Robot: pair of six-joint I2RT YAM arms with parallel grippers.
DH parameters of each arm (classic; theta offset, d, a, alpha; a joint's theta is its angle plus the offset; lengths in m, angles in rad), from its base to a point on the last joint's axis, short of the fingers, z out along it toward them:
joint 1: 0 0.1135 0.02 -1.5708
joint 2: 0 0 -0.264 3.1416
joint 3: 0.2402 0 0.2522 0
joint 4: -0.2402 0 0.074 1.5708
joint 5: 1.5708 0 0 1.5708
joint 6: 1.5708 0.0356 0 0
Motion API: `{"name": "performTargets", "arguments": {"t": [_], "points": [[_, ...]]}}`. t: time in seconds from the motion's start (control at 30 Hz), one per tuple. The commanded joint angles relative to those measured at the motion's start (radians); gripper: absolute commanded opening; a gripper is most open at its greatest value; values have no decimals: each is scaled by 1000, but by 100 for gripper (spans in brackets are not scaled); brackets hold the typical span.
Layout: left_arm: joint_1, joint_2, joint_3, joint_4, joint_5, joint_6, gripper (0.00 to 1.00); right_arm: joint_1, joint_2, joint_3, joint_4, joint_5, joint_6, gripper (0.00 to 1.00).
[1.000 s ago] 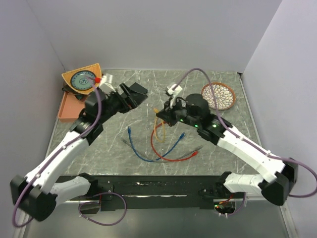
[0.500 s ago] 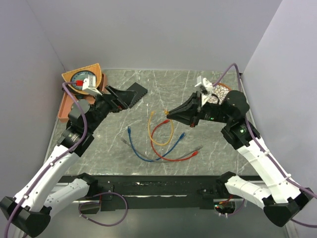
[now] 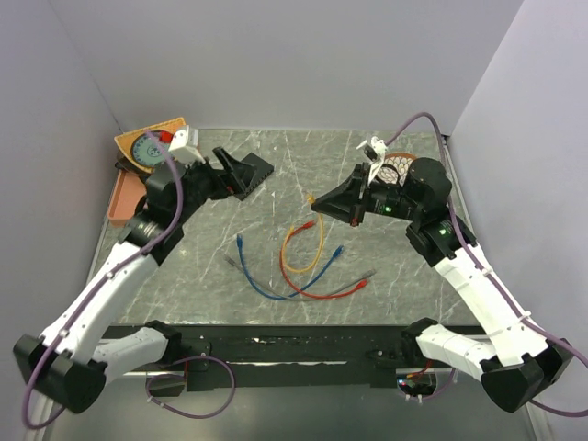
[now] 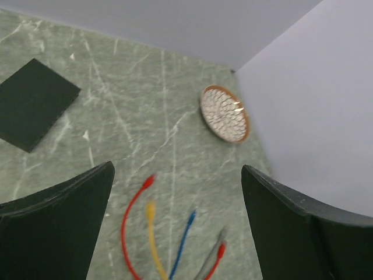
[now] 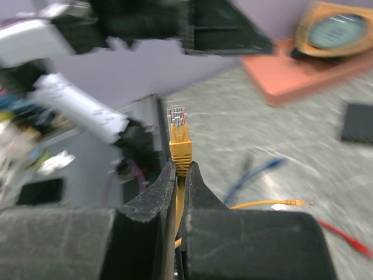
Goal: Insert the plug into the switch port
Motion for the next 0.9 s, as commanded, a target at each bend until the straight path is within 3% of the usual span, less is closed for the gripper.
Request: {"name": "performTargets", "arguments": {"t": [0.0, 0.03, 0.13, 0.27, 0.4, 0.6, 0.7, 0.87], "points": [[58, 126, 86, -82, 83, 81, 96, 3, -6, 35, -194, 296, -121, 0], [64, 191, 114, -89, 86, 80, 96, 6, -6, 32, -220, 406, -132, 0], [76, 348, 224, -154, 25, 99, 96, 9, -3, -3, -246, 514, -164, 0], [84, 560, 385, -235, -110, 152, 96, 13, 41, -39, -239, 588, -233, 0], [139, 820, 590, -292, -120, 165, 96, 13, 167, 6, -266, 651, -258, 0], [184, 1196, 931, -300, -179, 191, 96, 15, 267, -3, -213, 634, -241, 0], [201, 1349, 1135, -297, -137, 227, 96, 15, 296, 0, -217, 631, -249, 0], [216, 1555, 1322, -268, -74, 237, 96, 15, 313, -8, -220, 637, -250, 0]]}}
